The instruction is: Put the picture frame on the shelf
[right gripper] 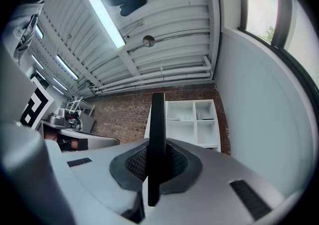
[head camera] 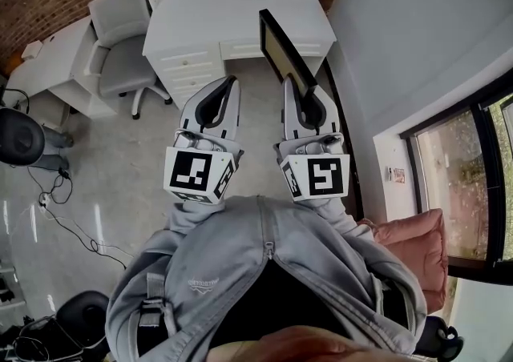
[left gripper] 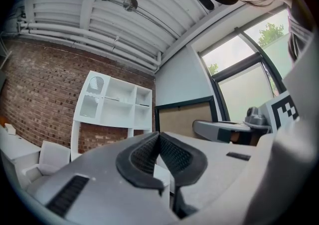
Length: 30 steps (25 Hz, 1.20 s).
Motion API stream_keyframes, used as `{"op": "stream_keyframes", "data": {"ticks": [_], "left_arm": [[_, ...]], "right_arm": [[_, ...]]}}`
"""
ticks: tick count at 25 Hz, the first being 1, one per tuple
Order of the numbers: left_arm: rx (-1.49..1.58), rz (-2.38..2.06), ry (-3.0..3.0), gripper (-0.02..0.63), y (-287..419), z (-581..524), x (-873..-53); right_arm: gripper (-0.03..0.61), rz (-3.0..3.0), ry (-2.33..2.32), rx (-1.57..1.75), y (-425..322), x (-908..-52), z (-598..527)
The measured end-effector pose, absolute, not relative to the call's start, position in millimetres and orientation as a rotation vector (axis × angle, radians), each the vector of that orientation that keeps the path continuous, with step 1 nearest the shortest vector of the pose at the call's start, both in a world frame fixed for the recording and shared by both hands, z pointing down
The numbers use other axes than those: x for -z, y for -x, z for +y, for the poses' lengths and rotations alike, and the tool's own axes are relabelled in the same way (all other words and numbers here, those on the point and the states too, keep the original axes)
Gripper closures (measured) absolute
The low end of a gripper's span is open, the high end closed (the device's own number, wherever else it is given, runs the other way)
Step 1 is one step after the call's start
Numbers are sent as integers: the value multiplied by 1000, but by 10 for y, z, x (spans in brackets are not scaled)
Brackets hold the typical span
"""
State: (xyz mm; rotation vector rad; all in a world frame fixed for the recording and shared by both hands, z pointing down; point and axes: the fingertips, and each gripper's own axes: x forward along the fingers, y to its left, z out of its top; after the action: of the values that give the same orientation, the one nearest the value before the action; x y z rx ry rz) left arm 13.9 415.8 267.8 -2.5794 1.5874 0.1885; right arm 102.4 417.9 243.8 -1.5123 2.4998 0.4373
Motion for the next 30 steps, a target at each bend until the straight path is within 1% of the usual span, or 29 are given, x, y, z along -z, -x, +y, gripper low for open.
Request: {"op": "stream_keyframes", "data": {"ticks": [7, 15, 21, 30], "left_arm": [[-178, 1570, 2624, 606, 60, 3969, -2768], [-182, 1575, 2642, 606, 125, 3586, -2885], [-181, 1595, 2624, 606, 158, 3102, -2934], [-184, 1650, 2582, 606, 148, 2092, -2900]], "right_arm": [[545, 2476, 1574, -405, -887, -2518, 4030], [545, 2461, 1600, -389, -882, -2629, 3667], [545, 2469, 1574, -385, -853, -2693, 3144], [545, 2507, 1520, -386, -863, -2666, 2088]]}}
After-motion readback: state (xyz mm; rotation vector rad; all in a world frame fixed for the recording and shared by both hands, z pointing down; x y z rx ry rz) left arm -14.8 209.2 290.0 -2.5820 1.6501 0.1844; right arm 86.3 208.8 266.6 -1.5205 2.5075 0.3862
